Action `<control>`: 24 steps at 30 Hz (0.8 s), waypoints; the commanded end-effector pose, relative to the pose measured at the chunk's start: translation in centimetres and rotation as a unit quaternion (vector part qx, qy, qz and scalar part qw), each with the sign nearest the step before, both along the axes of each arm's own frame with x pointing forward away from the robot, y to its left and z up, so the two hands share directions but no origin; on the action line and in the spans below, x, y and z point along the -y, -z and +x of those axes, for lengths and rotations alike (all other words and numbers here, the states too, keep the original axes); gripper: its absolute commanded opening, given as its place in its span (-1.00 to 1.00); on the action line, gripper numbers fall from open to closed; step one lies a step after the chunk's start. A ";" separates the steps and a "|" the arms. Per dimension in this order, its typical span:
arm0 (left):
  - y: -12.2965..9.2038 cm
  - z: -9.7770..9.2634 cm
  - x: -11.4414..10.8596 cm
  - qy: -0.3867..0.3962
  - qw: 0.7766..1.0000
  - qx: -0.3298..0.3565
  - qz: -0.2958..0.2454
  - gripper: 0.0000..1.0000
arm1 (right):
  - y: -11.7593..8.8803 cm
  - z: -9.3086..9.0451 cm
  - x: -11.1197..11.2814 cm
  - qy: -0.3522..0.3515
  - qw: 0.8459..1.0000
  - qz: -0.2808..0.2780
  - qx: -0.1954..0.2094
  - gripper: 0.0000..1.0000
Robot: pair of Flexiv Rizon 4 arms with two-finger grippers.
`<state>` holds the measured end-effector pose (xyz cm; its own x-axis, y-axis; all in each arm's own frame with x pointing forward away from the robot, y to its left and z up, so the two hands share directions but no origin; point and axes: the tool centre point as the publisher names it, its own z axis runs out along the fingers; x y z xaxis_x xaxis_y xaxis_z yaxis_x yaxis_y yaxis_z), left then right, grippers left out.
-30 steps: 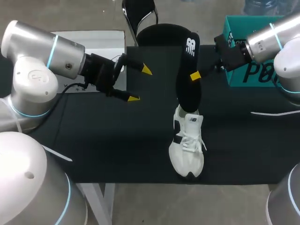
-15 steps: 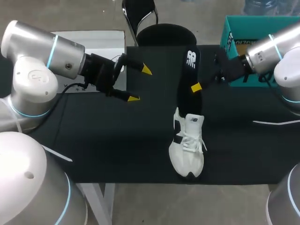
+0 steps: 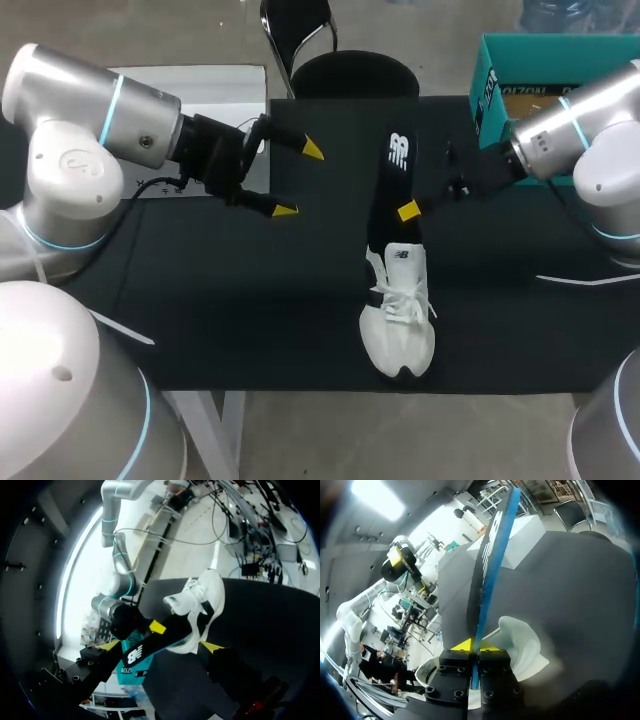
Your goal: Take the shoe out of the shoebox, open the shoe tongue, remove and reinsert the insole, then place the shoe into the shoebox
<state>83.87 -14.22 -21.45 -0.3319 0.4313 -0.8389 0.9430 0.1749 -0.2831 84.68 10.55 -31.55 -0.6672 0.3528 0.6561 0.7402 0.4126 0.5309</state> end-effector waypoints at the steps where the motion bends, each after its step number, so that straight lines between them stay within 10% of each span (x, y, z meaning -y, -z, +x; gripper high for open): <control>1: 0.0 0.0 0.0 0.000 1.000 0.001 0.002 1.00 | 1.0 -1.4 -0.1 0.008 1.000 -0.002 -0.003 -1.00; 19: 0.0 0.0 0.0 0.000 1.000 0.001 0.002 1.00 | 2.3 -4.3 0.2 -0.003 0.999 -0.028 -0.036 -1.00; 24: 0.0 0.0 0.0 0.000 1.000 0.001 0.002 1.00 | 1.7 -3.4 0.6 0.007 0.999 -0.036 -0.026 0.54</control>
